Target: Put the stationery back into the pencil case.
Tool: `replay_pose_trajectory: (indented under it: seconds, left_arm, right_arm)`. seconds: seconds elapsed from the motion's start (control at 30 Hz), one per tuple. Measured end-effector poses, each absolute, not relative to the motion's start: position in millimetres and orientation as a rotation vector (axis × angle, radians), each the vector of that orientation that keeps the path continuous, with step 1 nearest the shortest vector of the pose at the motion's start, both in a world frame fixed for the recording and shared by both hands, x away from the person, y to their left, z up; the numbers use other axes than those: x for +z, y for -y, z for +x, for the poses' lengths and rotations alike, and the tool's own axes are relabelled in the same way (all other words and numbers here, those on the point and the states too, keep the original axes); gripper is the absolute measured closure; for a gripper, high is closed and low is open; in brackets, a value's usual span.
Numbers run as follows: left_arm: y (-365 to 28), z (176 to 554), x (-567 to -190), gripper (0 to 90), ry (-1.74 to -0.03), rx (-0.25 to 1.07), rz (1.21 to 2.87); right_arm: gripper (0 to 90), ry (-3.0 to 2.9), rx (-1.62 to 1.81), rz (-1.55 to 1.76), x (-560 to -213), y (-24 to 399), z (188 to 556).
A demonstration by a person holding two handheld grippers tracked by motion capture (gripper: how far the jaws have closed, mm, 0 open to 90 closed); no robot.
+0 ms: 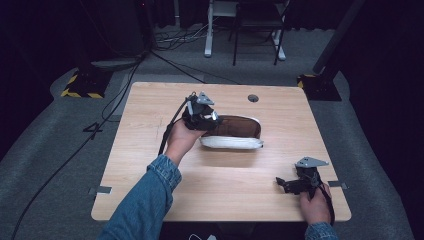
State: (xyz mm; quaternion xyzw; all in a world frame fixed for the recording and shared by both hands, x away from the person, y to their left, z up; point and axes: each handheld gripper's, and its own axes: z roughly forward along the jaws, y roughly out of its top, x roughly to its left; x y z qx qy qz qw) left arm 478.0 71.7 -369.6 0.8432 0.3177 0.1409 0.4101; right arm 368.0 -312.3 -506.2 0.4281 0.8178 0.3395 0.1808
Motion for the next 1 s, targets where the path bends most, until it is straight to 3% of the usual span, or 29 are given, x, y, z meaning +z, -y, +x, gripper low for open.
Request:
replay_pose_trajectory:
  seconds: [1.0]
  left_arm:
    - [-33.4, 491.0, -413.3, 45.6, -0.898, 0.315, 2.135]
  right_arm:
    - [0.0, -2.310, 0.959, 1.209, -506.2, 312.3, 367.9]
